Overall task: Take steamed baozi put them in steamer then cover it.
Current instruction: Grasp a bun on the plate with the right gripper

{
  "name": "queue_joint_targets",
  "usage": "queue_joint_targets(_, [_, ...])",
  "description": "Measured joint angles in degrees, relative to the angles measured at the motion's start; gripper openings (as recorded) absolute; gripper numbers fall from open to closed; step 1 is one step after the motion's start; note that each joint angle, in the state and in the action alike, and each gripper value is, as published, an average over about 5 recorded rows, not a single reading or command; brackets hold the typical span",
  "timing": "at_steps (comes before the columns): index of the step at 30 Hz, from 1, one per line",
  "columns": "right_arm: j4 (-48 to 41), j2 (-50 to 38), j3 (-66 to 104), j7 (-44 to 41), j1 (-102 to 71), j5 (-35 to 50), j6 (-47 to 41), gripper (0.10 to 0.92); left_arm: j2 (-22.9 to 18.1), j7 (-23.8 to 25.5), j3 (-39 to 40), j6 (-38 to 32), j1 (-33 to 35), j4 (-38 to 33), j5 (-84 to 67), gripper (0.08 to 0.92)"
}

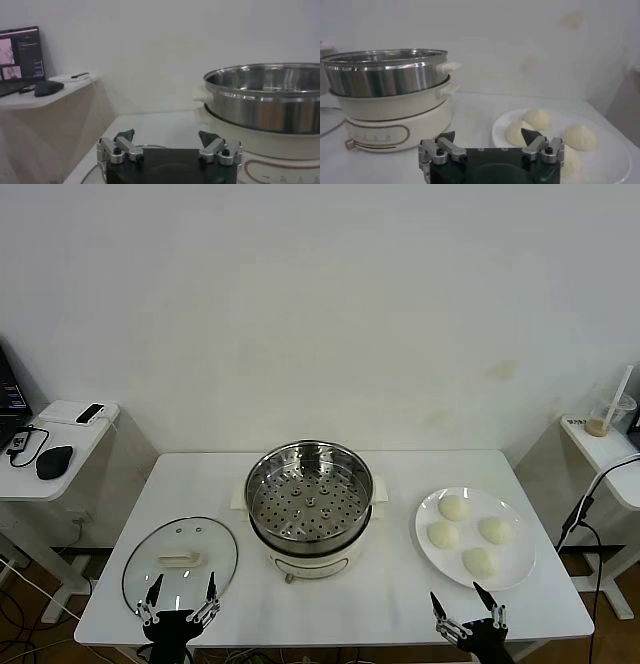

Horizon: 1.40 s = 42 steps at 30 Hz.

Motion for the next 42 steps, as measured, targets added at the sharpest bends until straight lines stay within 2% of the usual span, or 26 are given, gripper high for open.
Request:
queue_joint_targets(11, [-3.23,-5.91,4.49,-4.38,9.85,-13.34,-4.33,0.823,0.35,2.03,-0.65,3.13,-0.74,-1.27,2.84,0.823])
queue_joint_targets(23, [-14.79,-21.58,3.31,-19.17,27.89,-25.18,-10.08,0.823,0.47,2.84,-1.81,4.82,0.18,-2.49,5.17,0.823])
queue_joint_targets(32, [-26.84,-31.90,-10.34,-31.34,47.05,-30.38,-10.45,0.823,0.28,3.04,-2.63,5.52,1.07,-3.64,6.78,0.823])
queue_joint_targets(42, [-42.06,-30.90,-33.81,-42.45,71.22,-35.63,-6.41,0.823,-0.64,3.26,-2.81,5.90,0.58,-4.11,8.23,0.823])
